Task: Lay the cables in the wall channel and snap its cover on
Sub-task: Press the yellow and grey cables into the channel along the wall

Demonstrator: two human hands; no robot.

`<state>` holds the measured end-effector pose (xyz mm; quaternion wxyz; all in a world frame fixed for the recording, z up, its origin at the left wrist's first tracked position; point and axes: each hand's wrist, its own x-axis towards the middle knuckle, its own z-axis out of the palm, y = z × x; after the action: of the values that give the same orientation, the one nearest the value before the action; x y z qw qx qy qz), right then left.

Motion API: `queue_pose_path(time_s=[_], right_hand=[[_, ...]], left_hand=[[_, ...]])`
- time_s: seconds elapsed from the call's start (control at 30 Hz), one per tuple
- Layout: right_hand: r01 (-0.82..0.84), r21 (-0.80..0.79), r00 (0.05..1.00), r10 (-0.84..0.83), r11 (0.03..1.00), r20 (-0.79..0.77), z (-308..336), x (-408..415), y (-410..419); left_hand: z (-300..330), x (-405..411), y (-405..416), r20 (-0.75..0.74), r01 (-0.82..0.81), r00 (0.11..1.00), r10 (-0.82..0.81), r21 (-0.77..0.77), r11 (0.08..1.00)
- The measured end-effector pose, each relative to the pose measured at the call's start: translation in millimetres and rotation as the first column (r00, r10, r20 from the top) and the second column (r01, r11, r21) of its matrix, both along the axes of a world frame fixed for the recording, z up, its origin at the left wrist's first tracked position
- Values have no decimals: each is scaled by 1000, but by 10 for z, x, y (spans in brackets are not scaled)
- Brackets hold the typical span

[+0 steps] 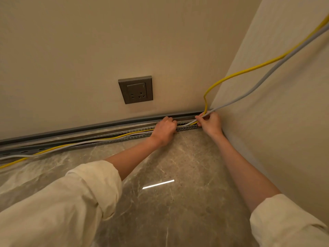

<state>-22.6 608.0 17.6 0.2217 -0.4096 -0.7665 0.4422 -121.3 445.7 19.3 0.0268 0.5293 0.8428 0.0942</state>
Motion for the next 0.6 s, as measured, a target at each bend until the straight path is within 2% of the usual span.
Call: queue_pose_path(time_s=[0.1,0.23,0.4,0.47,0.6], right_hand=[[3,-1,1000,-3,1000,-26,53,18,-23],[9,99,999,-5,995,-40,110,19,-28],[19,96,999,-16,995,-28,156,15,20],[31,36,999,-30,999,-25,155,22,16],[46,-248,993,-72,968,-95,141,44,-44]], left_hand=[[-3,-32,-50,33,-39,999,38,27,999],[76,-168,-175,53,-68,996,66,43,997],[173,-253,-327,61,-85,995,82,55,995],[191,-241,-366,59,-90,995,86,64,994],[215,-201,-399,58,-89,995,85,74,993]])
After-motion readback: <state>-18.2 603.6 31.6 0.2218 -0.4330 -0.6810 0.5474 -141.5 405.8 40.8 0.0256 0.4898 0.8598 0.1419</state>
